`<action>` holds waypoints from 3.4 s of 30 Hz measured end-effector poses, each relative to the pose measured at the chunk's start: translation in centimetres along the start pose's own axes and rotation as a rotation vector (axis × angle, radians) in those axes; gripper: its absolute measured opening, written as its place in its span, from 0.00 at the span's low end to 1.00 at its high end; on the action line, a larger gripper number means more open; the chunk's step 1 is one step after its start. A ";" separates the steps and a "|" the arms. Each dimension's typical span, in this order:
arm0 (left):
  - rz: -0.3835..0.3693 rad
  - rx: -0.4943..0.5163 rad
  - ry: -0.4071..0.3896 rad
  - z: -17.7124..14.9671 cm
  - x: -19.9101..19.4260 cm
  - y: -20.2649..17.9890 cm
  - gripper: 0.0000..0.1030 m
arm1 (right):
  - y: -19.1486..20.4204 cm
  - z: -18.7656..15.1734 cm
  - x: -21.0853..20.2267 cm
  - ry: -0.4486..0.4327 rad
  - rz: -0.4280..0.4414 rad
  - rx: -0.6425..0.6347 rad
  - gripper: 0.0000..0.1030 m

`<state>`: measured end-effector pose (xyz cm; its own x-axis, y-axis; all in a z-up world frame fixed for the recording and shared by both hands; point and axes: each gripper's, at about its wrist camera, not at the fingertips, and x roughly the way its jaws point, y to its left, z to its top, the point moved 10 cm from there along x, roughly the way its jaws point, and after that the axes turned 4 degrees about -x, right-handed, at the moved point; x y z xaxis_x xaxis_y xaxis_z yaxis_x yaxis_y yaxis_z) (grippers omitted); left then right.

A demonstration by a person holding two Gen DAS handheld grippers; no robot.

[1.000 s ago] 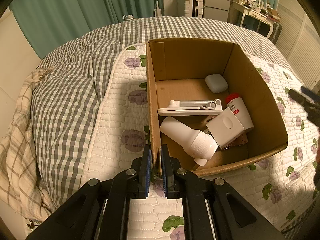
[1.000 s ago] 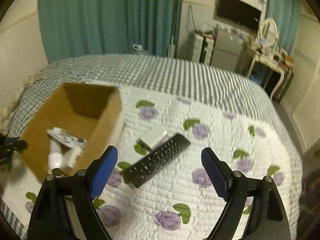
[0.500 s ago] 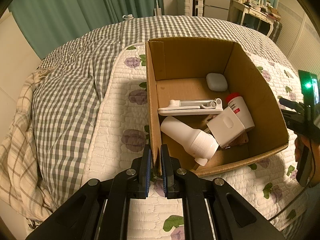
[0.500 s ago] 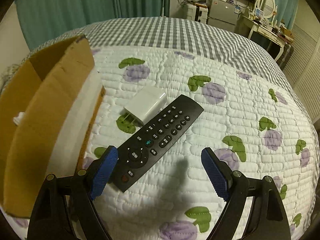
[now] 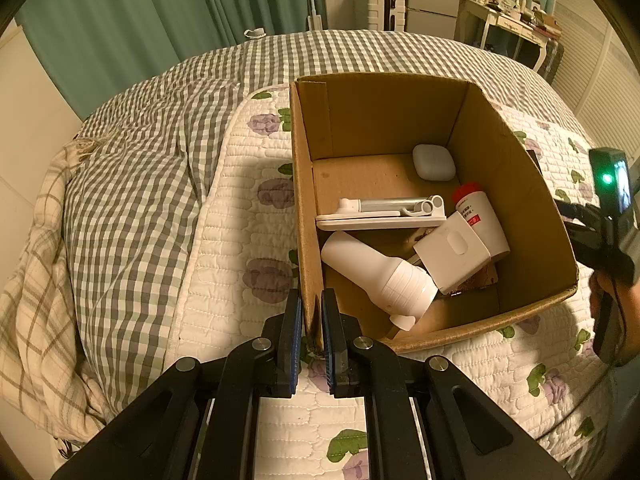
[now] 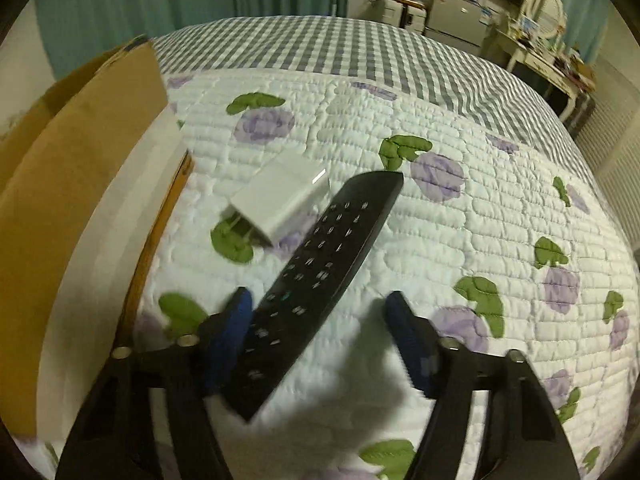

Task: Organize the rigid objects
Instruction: 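Grasp the black TV remote by its end with the right gripper, then carry the remote into the box and release it across the items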

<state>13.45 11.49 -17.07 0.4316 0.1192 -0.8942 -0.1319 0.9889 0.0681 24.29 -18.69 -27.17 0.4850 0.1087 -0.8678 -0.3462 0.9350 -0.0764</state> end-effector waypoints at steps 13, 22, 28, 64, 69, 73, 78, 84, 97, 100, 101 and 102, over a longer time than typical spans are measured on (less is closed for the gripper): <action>-0.003 -0.002 0.001 -0.1 -0.1 0.0 0.09 | -0.3 -3.3 -3.6 -0.048 0.057 -0.014 0.19; -0.003 -0.002 0.002 -0.2 -0.1 0.0 0.09 | 0.6 -2.6 -9.6 -0.188 0.077 -0.026 0.17; -0.005 -0.003 0.002 -0.2 -0.1 0.0 0.09 | 1.3 -1.5 -13.3 -0.255 0.064 -0.062 0.17; -0.033 0.015 0.000 0.0 0.2 -0.1 0.09 | 16.1 9.2 -12.9 -0.412 -0.025 -0.475 0.17; -0.032 0.013 0.001 0.0 0.2 -0.1 0.09 | 16.3 7.9 -11.4 -0.363 0.014 -0.470 0.17; -0.027 0.014 0.002 0.0 0.2 -0.1 0.09 | 16.6 6.9 -11.5 -0.336 0.045 -0.466 0.17; -0.026 0.012 0.003 0.0 0.2 0.0 0.09 | 16.7 6.0 -12.0 -0.304 0.089 -0.445 0.18; -0.021 0.011 0.004 -0.1 0.1 0.0 0.09 | 16.8 5.0 -13.5 -0.308 0.114 -0.448 0.44; -0.018 0.005 0.004 -0.1 -0.1 -0.2 0.09 | 13.3 6.1 -20.1 -0.393 0.199 -0.293 0.77; -0.016 0.005 0.004 -0.1 -0.1 -0.1 0.09 | 11.1 6.8 -21.2 -0.406 0.205 -0.227 0.85; -0.017 0.005 0.004 -0.1 -0.1 -0.1 0.09 | 10.2 7.0 -21.4 -0.410 0.200 -0.203 0.87; -0.017 0.004 0.004 -0.1 -0.2 -0.1 0.09 | 9.3 7.2 -21.6 -0.414 0.195 -0.185 0.89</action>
<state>13.29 11.34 -16.99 0.4304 0.1016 -0.8969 -0.1208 0.9912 0.0543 16.39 -9.86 -5.63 0.6620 0.4358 -0.6097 -0.5810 0.8124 -0.0502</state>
